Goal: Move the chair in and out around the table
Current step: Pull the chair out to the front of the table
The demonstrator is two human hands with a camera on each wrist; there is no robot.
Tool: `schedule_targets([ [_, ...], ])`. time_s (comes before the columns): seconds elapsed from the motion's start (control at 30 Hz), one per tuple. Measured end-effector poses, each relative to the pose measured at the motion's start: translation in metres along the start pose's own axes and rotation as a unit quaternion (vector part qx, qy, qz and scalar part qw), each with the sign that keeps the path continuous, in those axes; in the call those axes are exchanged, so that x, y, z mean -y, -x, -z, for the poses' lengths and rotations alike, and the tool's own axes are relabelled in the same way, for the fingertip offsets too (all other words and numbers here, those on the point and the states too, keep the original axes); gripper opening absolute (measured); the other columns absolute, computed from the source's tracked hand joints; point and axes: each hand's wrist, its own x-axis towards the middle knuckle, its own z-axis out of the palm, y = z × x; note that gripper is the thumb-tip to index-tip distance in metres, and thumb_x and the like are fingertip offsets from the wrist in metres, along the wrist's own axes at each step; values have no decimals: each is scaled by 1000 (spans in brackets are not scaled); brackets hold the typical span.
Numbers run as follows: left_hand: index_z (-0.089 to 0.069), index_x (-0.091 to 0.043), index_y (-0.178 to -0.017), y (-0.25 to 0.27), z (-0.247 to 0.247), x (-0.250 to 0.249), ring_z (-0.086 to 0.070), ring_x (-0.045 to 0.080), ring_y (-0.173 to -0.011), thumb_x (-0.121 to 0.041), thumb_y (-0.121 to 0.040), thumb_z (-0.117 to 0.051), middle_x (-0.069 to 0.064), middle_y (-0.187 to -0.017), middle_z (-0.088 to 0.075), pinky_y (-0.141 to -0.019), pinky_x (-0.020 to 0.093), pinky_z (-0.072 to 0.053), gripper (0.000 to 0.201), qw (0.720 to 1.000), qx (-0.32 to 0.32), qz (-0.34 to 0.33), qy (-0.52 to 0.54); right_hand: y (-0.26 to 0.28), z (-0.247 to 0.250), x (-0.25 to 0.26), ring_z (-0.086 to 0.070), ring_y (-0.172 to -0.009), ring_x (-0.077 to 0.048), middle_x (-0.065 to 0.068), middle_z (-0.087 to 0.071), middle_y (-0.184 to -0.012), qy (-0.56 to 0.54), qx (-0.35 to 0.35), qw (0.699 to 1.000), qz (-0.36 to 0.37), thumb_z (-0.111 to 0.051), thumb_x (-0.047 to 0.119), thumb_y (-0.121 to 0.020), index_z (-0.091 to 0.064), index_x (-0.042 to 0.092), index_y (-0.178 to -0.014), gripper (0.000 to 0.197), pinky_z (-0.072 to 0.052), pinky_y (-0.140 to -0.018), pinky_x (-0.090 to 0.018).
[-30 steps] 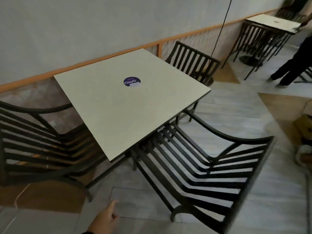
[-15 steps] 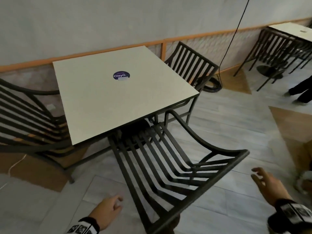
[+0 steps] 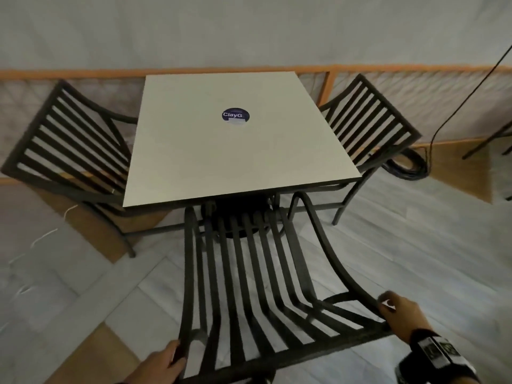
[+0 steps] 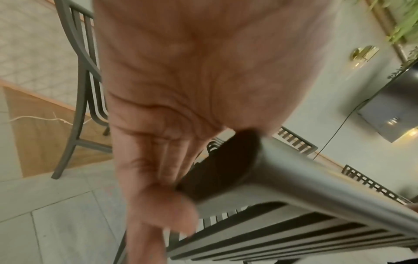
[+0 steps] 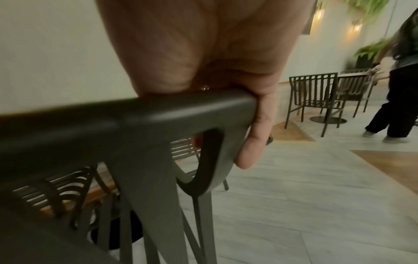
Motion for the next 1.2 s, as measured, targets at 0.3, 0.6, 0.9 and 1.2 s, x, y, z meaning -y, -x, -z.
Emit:
schedule_targets([
  [0.3,-48,-5,-125,-11,-26,-29,-58,30,-100,-13,-89,-41,19,-120,-60,-80,29,-44,37,992,-49,113,25,-24,4,24,-55,-80,-25,-5,-57,-90,125,113,986,-10,-51,36,-88,-57,29,-101,16,-45,-70,-32],
  [0.6,-58,1,-116,-1,-29,-38,-60,38,-103,-9,-83,-63,24,-112,-65,-92,41,-49,35,972,-147,171,72,-30,1,19,-54,-78,-25,-10,-60,-98,140,142,979,-33,-49,32,-88,-56,14,-113,32,-46,-73,-33],
  [0.9,-64,-2,-109,8,-25,-40,-60,30,-94,-7,-83,-62,20,-105,-67,-82,32,-43,27,976,-114,177,57,-30,-3,17,-59,-76,-28,-11,-60,-88,134,145,979,-41,-49,26,-86,-57,10,-101,23,-50,-72,-35],
  [1.2,-63,-5,-108,14,-25,-21,-57,28,-89,-10,-83,-63,17,-104,-66,-80,35,-41,25,972,-124,190,59,-21,-13,22,-57,-79,-25,-7,-58,-92,141,136,980,-27,-48,30,-90,-48,15,-99,17,-45,-68,-34],
])
